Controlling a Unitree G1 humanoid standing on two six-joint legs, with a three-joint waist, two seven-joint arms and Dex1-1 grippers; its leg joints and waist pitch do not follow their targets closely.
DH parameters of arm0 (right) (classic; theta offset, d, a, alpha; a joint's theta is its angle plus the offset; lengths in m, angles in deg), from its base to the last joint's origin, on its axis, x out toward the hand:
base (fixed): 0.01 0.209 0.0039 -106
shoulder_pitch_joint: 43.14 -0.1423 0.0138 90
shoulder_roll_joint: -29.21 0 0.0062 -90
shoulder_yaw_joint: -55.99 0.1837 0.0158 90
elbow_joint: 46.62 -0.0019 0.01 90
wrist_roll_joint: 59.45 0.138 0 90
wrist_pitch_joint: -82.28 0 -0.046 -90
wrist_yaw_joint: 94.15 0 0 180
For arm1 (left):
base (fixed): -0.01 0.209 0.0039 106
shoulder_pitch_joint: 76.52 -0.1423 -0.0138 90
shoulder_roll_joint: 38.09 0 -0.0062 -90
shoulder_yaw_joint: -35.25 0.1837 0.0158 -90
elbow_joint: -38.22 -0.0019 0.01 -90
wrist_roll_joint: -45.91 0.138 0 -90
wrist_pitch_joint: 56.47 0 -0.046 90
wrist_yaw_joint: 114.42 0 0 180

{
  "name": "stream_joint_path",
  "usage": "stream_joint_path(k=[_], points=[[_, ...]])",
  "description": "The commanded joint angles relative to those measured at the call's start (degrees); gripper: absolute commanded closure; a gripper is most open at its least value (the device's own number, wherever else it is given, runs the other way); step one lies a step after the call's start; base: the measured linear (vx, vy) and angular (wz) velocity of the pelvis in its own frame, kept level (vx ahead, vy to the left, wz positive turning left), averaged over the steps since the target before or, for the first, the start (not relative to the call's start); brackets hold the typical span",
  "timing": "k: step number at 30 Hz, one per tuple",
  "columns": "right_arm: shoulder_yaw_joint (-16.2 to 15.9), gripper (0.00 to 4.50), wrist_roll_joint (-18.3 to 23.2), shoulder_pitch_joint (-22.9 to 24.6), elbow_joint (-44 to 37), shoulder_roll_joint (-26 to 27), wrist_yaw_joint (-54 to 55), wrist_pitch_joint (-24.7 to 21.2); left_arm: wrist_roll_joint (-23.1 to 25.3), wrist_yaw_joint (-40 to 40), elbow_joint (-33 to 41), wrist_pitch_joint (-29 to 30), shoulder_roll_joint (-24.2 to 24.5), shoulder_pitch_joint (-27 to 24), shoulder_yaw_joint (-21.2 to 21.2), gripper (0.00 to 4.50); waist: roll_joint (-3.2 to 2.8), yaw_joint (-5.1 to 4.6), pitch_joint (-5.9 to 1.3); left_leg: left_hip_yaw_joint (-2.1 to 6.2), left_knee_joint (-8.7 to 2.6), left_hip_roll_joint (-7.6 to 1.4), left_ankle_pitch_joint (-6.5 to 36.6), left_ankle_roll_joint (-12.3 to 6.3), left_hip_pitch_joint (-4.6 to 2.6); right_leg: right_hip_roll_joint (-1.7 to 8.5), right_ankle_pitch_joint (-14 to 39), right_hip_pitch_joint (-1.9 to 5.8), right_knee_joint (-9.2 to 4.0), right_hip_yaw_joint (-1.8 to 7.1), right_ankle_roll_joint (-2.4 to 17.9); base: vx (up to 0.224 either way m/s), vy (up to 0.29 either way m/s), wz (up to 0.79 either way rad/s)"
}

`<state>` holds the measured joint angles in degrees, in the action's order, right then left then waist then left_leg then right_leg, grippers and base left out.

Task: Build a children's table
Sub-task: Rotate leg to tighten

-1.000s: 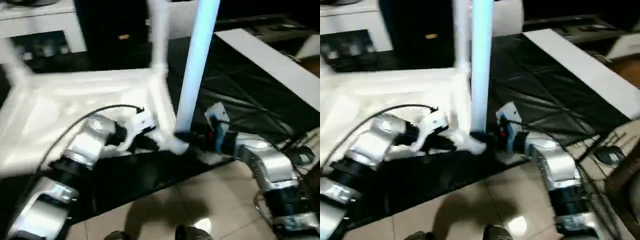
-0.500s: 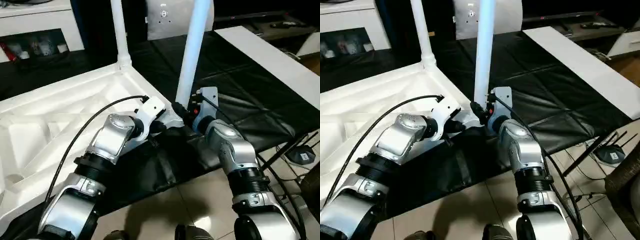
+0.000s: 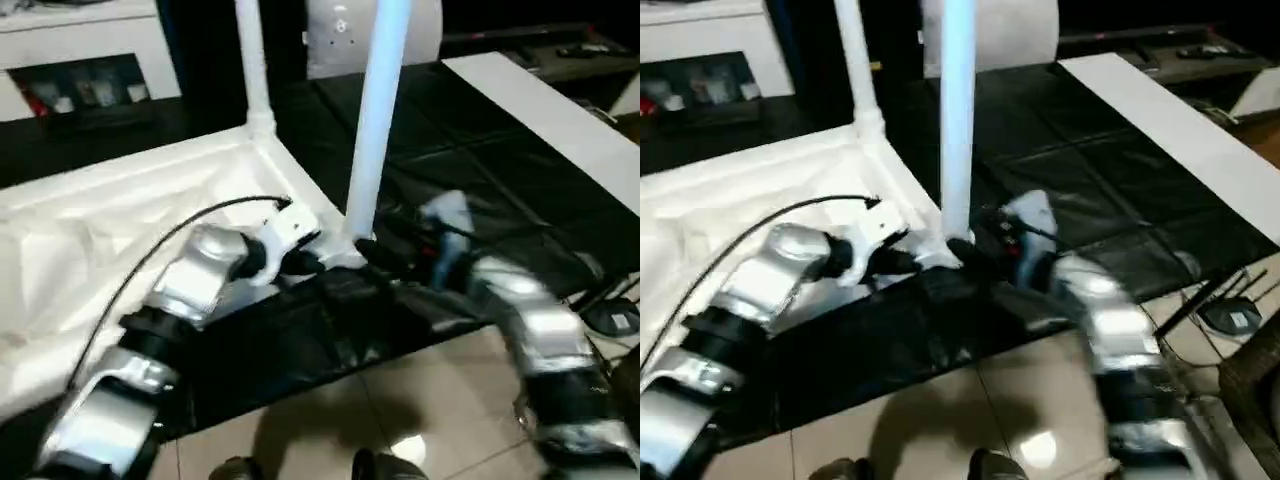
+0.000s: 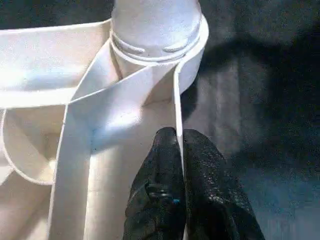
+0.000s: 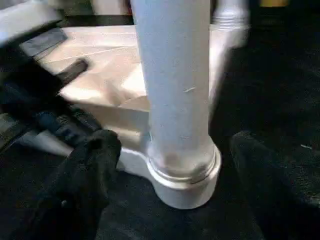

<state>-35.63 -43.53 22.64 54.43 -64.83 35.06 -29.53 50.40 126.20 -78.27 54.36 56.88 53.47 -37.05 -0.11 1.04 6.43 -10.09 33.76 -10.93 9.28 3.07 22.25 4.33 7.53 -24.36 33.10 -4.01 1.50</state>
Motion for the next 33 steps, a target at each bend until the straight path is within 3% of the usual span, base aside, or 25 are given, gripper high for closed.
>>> stream_joint_path(k=[1,10,17,23,24,26,33], points=[[-0.91,0.31,1.15,0.43,-2.04,-3.33,-6.6,-0.07,-1.21,8.18,1.32,-5.11,1.57,0.05,3.05,4.5,-0.49,0.22,-4.65,0.45,-3.78,-1.69,14.8,-4.07,-1.41,3.13,20.35,3.41,-4.3,2.28,10.81,0.0,0.0,0.0],[-6.0,0.31,0.83,-0.76,-0.61,-9.29,-19.09,2.45,-1.66,21.22,1.9,-13.41,6.21,0.43,7.64,4.5,-0.46,1.85,-4.36,0.42,-4.16,-2.15,17.1,-2.58,-1.88,3.4,21.71,3.2,-4.11,2.43,11.63,0.0,0.0,0.0],[-9.71,0.93,0.35,-4.3,4.61,-8.38,-26.12,4.19,-0.8,26.72,1.13,-18.99,7.28,1.07,10.14,4.5,0.04,1.88,-4.1,0.41,-4.2,-2.14,17.26,-2.31,-1.61,3.62,24.48,3.09,-4.36,2.45,10.81,0.0,0.0,0.0],[-11.41,1.46,0.82,-5.69,5.58,-7.76,-29.33,4.59,-1.09,27.8,1.1,-19.95,7.21,1.37,10.41,4.5,-0.07,1.84,-4.2,0.51,-4.28,-2.29,16.46,-2.35,-1.58,3.6,23.41,3.12,-4.02,2.48,11.29,0.0,0.0,0.0],[-11.67,1.54,0.8,-5.99,6.1,-7.54,-29.79,4.88,-1.13,27.88,0.88,-20.25,7.19,1.56,10.53,4.5,0.45,1.73,-4.13,0.4,-4.28,-2.28,16.23,-2.52,-1.52,3.56,23.14,3.09,-4.05,2.52,11.25,0.0,0.0,0.0],[-11.92,1.62,0.75,-6.25,6.55,-7.18,-30.01,5.13,-1.16,27.92,0.7,-20.5,7.12,1.73,10.61,4.5,0.1,1.88,-4.11,0.36,-4.24,-2.35,15.88,-2.65,-1.65,3.67,23.03,2.94,-3.98,2.6,11.42,0.0,0.0,0.0],[-13.08,2.22,0.72,-6.3,7.02,-5.69,-31.29,5.24,-1.01,28.44,0.4,-21.15,6.81,1.96,10.71,4.5,0.14,1.88,-3.99,0.4,-4.43,-2.38,16.39,-2.29,-1.66,3.66,23.83,2.9,-4.03,2.63,11.22,0.0,0.0,0.0]])
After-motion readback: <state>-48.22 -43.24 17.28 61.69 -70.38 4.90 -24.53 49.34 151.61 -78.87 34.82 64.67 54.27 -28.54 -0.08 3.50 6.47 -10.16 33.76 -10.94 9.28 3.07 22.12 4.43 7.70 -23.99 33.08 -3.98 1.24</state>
